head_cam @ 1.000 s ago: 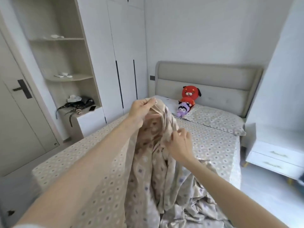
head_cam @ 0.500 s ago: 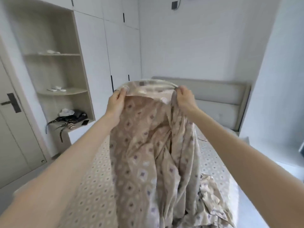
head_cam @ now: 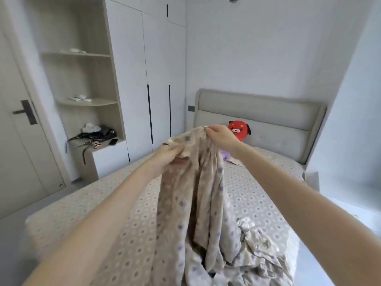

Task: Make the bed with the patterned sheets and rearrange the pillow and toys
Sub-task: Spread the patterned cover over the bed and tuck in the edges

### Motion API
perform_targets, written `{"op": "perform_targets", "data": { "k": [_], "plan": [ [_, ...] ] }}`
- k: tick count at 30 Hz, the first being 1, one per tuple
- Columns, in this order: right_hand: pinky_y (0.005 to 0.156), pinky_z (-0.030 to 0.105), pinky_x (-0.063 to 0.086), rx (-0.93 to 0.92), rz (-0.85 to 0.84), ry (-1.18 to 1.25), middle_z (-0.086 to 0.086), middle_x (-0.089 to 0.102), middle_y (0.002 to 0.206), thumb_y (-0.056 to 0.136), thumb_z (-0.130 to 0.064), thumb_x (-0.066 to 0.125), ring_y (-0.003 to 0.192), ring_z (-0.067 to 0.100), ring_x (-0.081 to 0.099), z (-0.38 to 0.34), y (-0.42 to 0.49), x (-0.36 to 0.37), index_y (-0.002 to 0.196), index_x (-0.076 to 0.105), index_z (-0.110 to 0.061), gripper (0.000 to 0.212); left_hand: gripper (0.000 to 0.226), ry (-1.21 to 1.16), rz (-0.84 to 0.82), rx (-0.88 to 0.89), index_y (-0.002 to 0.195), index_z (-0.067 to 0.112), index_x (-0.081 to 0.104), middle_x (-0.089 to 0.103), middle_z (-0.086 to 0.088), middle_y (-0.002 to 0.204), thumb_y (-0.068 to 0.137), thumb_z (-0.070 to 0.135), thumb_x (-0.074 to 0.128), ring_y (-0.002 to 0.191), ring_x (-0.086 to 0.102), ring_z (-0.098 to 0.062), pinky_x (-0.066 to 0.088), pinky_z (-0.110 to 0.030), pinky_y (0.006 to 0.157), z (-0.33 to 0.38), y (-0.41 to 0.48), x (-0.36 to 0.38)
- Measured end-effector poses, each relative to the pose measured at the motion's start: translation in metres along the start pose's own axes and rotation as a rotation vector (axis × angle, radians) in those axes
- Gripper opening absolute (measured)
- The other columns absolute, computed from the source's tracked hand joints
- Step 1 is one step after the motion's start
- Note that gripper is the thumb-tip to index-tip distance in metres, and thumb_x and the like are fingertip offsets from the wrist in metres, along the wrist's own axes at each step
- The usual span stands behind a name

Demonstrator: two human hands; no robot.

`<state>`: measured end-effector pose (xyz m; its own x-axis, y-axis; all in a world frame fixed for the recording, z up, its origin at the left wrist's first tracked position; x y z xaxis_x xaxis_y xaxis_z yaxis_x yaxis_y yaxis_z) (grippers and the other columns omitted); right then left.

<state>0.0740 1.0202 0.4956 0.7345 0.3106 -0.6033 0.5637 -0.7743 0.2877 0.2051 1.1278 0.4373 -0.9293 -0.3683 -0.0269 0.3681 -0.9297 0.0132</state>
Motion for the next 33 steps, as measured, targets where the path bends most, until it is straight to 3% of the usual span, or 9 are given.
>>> {"op": "perform_targets", "data": {
  "k": [4,8,14,18,21,25,29,31,33],
  "plan": [
    [0.065,0.027,0.044,0.020,0.107,-0.055,0.004,0.061,0.080,0.097,-0.020,0.047,0.077,0.019,0.057,0.015,-0.008,-0.005,0.098,0.069,-0.012,0.024,0.033,0.094,0.035,0.124,0.083,0.011,0.068,0.068,-0.002,0.060,0.101,0.026,0.045,0.061,0.067,-0.011,0.058,-0.024,0.061,0.024,-0.002,-0.006],
    [0.065,0.035,0.058,0.233,-0.027,0.271,0.013,0.060,0.086,0.087,-0.007,0.057,0.067,0.021,0.063,0.036,-0.026,0.019,0.105,0.042,-0.010,0.024,0.041,0.160,0.071,0.205,0.066,0.011,0.066,0.061,0.000,0.052,0.100,0.021,0.047,0.054,0.058,-0.013,0.050,-0.019,0.055,0.049,-0.002,-0.001],
    [0.077,0.027,0.046,-0.040,-0.409,-0.241,0.001,0.063,0.106,0.084,-0.036,0.067,0.098,0.020,0.058,0.046,-0.062,0.065,0.090,0.064,-0.023,0.015,0.042,0.295,0.051,0.311,0.061,0.010,0.056,0.055,0.008,0.043,0.100,0.017,0.045,0.043,0.051,0.002,0.041,-0.005,0.052,0.066,-0.010,0.021],
    [0.071,0.029,0.044,0.041,-0.116,-0.283,0.004,0.059,0.097,0.081,-0.048,0.063,0.094,0.022,0.055,0.059,-0.065,0.075,0.087,0.066,-0.017,0.032,0.044,0.362,0.023,0.334,0.057,0.015,0.060,0.060,0.008,0.045,0.099,0.023,0.048,0.045,0.054,0.002,0.043,-0.004,0.055,0.075,-0.017,0.037],
    [0.065,0.033,0.047,0.082,0.090,-0.250,0.006,0.062,0.091,0.081,-0.018,0.059,0.086,0.027,0.060,0.065,-0.069,0.056,0.088,0.062,-0.007,0.013,0.048,0.501,0.098,0.410,0.054,0.024,0.063,0.064,0.009,0.050,0.099,0.029,0.047,0.048,0.055,0.004,0.041,-0.003,0.058,0.081,-0.027,0.037],
    [0.063,0.033,0.040,-0.104,0.028,-0.270,0.006,0.062,0.083,0.080,0.001,0.048,0.079,0.027,0.056,0.055,-0.069,0.030,0.086,0.058,-0.007,0.014,0.043,0.673,0.284,0.463,0.070,0.017,0.064,0.064,0.009,0.056,0.101,0.034,0.040,0.057,0.057,-0.007,0.044,-0.024,0.065,0.088,-0.033,0.012],
    [0.062,0.026,0.044,-0.188,0.010,-0.252,0.006,0.066,0.094,0.084,0.006,0.037,0.075,0.022,0.057,0.029,-0.051,0.002,0.096,0.063,-0.014,0.036,0.037,0.782,0.482,0.508,0.095,0.015,0.065,0.064,0.003,0.075,0.103,0.031,0.034,0.073,0.056,-0.015,0.032,-0.020,0.062,0.097,-0.034,-0.021],
    [0.041,0.012,0.033,-0.222,0.042,-0.117,0.001,0.066,0.078,0.088,0.006,0.036,0.051,0.006,0.049,0.010,-0.041,-0.013,0.091,0.057,-0.019,0.033,0.035,0.703,0.525,0.476,0.108,0.013,0.063,0.066,-0.003,0.090,0.104,0.029,0.033,0.086,0.057,-0.017,0.035,-0.020,0.070,0.102,-0.029,-0.034],
    [0.038,0.011,0.029,-0.252,0.069,0.033,-0.002,0.057,0.063,0.091,0.003,0.034,0.038,0.001,0.037,-0.010,-0.029,-0.031,0.089,0.049,-0.024,0.031,0.034,0.416,0.526,0.400,0.110,0.008,0.061,0.065,-0.011,0.100,0.104,0.028,0.033,0.090,0.064,-0.016,0.049,-0.025,0.082,0.107,-0.021,-0.045]
  ]
}}
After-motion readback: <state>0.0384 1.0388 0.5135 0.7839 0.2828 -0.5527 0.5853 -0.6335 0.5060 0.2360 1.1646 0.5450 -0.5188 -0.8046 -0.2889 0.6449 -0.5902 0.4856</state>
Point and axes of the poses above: each hand's wrist, its own y-axis towards the middle knuckle, its own x-axis out of the palm, z = x × y, the point moved 6 cm from there along y, towards the middle knuckle
